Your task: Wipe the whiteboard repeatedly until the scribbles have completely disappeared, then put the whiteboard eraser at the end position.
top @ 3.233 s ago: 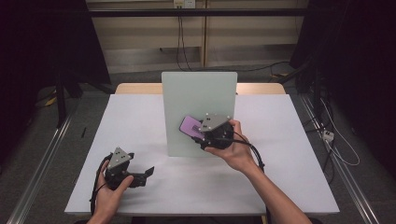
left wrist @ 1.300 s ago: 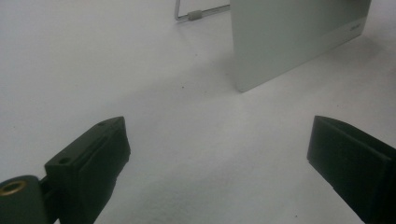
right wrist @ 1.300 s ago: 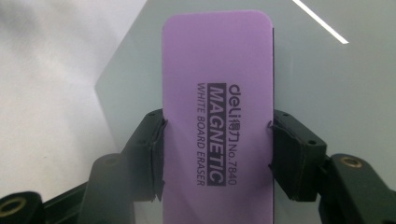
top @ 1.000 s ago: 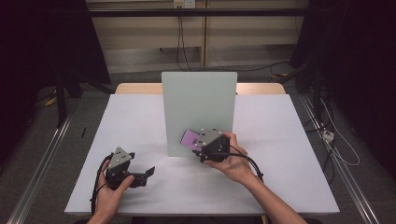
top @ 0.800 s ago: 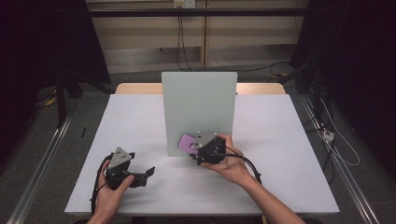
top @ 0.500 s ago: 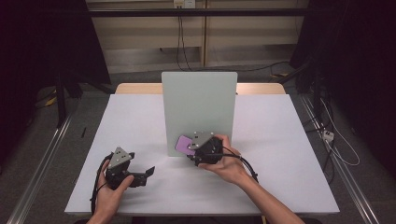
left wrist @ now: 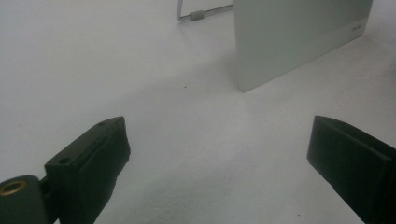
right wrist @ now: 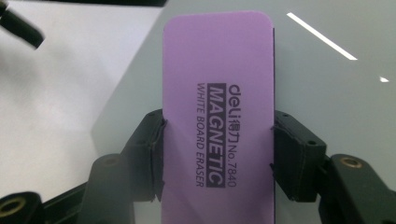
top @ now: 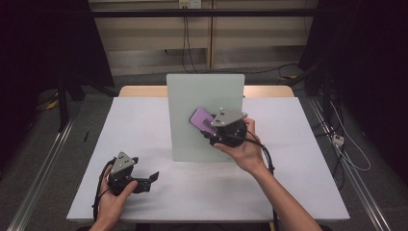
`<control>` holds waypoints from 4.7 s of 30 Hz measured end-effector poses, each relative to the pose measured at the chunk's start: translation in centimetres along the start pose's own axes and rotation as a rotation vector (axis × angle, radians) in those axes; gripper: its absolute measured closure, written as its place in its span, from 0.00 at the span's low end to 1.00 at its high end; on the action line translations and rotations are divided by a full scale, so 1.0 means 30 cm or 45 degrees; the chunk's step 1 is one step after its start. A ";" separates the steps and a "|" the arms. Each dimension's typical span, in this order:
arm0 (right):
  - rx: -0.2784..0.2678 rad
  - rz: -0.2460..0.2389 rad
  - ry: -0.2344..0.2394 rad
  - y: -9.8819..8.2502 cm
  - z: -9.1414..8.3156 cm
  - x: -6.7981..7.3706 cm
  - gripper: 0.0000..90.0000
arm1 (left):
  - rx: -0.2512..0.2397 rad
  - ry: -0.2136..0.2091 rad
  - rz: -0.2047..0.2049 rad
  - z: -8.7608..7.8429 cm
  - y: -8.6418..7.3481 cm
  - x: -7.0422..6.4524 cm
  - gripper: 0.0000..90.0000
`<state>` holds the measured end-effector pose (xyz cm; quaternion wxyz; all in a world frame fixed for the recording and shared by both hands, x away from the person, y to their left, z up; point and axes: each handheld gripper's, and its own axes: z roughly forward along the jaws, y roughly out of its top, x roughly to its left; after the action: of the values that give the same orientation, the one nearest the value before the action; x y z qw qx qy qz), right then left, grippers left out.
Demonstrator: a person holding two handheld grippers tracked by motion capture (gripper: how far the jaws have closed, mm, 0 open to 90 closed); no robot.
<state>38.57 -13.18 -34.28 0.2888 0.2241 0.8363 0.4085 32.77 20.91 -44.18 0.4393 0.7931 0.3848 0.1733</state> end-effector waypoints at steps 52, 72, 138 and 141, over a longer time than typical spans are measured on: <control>0.076 0.134 0.266 -0.123 -0.105 -0.004 0.46 | -0.012 0.006 -0.006 -0.012 -0.004 0.005 0.06; 0.170 0.120 0.362 -0.160 -0.124 0.016 0.46 | -0.001 0.019 0.014 -0.010 0.000 0.001 0.06; 0.520 -0.005 0.701 -0.188 0.062 0.193 0.46 | -0.004 0.010 0.020 -0.008 0.000 -0.001 0.06; 0.545 -0.013 0.697 -0.191 0.067 0.198 0.46 | -0.005 0.011 0.021 -0.009 0.000 -0.001 0.06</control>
<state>34.76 -11.68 -41.74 0.0022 0.1575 0.9506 0.2674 32.58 21.03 -44.04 0.4376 0.7947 0.3798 0.1810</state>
